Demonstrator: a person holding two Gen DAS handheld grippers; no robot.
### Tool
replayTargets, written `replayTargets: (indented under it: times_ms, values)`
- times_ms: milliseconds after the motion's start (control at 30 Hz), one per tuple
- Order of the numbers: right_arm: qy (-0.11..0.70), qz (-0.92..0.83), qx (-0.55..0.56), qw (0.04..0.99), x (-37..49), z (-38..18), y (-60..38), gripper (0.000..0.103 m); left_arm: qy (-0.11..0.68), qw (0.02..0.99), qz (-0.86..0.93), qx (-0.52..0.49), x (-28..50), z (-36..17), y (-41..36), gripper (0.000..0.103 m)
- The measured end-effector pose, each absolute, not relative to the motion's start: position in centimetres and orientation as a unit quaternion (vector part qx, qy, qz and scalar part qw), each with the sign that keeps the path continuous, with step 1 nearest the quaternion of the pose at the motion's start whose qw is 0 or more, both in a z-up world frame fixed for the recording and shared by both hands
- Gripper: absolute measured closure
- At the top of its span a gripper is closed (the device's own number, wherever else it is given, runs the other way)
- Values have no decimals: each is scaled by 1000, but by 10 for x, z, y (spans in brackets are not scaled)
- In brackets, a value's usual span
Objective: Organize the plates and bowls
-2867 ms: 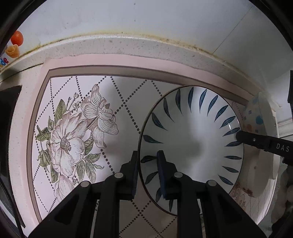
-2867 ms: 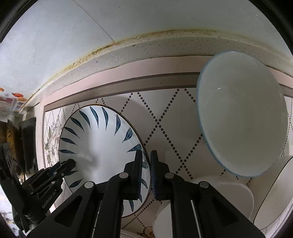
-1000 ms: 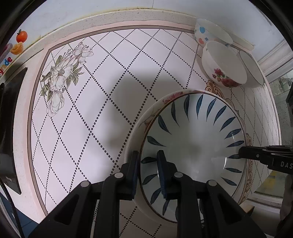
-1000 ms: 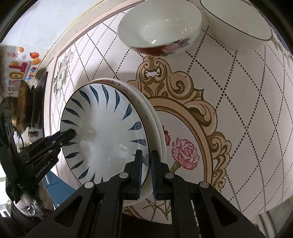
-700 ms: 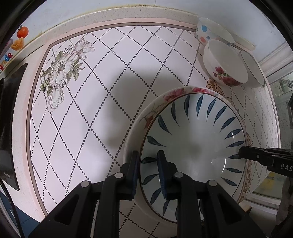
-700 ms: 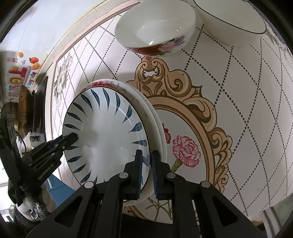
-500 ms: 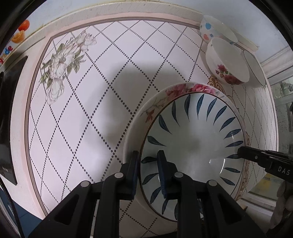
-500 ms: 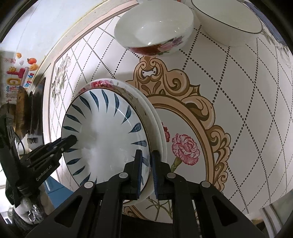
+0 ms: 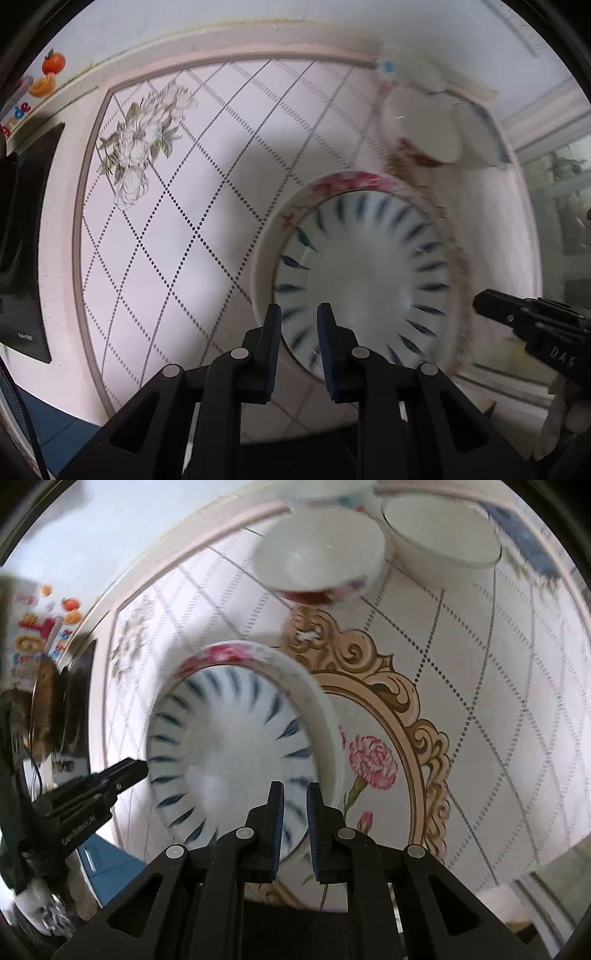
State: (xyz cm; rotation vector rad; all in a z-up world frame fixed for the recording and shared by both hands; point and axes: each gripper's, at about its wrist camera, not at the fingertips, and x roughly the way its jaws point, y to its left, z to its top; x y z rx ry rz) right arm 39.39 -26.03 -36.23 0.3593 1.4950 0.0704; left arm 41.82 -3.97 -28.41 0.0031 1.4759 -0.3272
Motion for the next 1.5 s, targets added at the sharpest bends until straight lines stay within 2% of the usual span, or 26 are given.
replayTargets:
  times_ms: [33, 167, 333, 400, 467, 567, 767, 967, 1133, 1233, 1267, 1300, 1500]
  values:
    - [673, 35, 155, 723, 388, -349, -255, 88, 666, 730, -155, 3, 412, -271, -39, 85]
    - [657, 42, 137, 740, 363, -300, -233, 68, 657, 731, -181, 1, 394, -235, -32, 85]
    - [645, 42, 164, 745, 341, -266, -226, 68, 654, 730, -200, -1, 383, -214, -31, 85]
    - [636, 37, 177, 750, 341, -259, -232, 59, 652, 732, -199, -5, 386, -211, -34, 77]
    - [626, 30, 188, 756, 347, -259, -243, 52, 646, 738, -195, -9, 395, -211, -39, 76]
    - [614, 21, 208, 761, 367, -271, -269, 50, 636, 750, -183, -19, 420, -218, -49, 76]
    - [591, -17, 271, 759, 443, -336, -338, 49, 611, 779, -137, -41, 497, -245, -96, 76]
    - [598, -16, 318, 736, 505, -392, -382, 49, 640, 758, -120, -46, 565, -300, -147, 76]
    - [604, 1, 316, 732, 537, -418, -393, 53, 667, 732, -129, -45, 591, -341, -174, 76]
    - [607, 13, 314, 730, 546, -429, -390, 78, 666, 733, -128, -37, 596, -353, -183, 79]
    - [607, 12, 308, 732, 547, -431, -388, 88, 664, 736, -131, -32, 596, -354, -186, 88]
    - [605, 12, 306, 735, 549, -432, -387, 88, 663, 737, -131, -25, 594, -354, -188, 91]
    - [601, 12, 282, 748, 550, -429, -377, 89, 648, 751, -125, 13, 574, -344, -197, 91]
